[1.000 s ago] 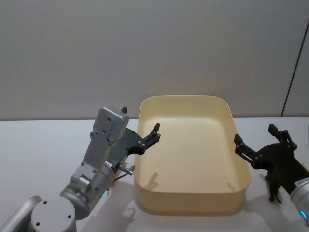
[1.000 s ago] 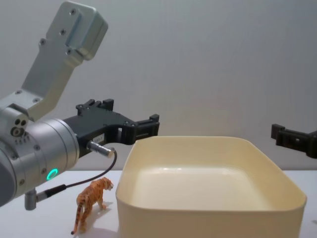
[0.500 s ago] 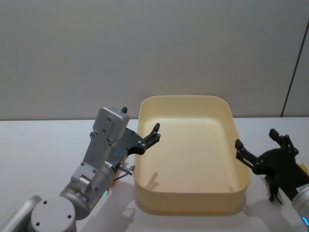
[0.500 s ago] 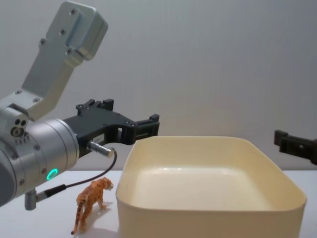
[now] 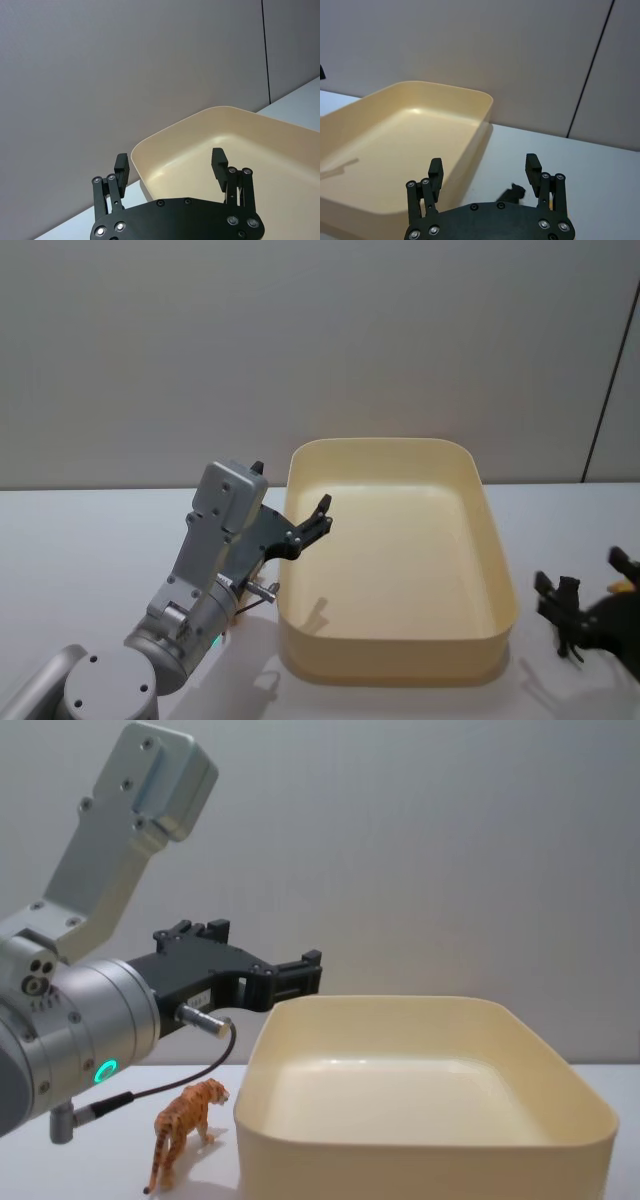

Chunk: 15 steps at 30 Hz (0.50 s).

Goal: Pick up the toy alternately with two hands and place it into the central storage box.

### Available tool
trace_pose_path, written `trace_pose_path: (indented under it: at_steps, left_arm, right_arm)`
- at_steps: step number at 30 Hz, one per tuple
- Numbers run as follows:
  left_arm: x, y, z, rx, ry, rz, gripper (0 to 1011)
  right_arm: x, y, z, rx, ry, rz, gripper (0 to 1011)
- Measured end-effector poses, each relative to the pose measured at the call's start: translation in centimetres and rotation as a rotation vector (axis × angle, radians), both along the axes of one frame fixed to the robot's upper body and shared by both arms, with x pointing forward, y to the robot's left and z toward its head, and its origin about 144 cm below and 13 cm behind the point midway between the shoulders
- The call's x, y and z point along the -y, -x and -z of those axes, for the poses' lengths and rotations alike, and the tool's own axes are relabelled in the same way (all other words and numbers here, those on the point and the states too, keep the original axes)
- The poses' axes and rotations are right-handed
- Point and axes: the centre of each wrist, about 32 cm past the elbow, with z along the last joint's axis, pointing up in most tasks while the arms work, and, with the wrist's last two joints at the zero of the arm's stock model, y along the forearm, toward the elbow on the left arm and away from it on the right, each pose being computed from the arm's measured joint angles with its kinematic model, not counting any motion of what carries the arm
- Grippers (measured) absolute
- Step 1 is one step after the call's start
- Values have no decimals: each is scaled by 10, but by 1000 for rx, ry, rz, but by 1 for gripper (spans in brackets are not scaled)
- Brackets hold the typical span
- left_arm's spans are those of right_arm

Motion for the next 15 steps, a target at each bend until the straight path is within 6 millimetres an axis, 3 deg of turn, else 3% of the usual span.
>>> trace_pose_path:
  at_steps: [15]
  left_arm:
    - [0, 0, 0, 0, 0, 0, 1002]
  right_arm:
    - [37, 41, 16, -52, 29, 121, 1001]
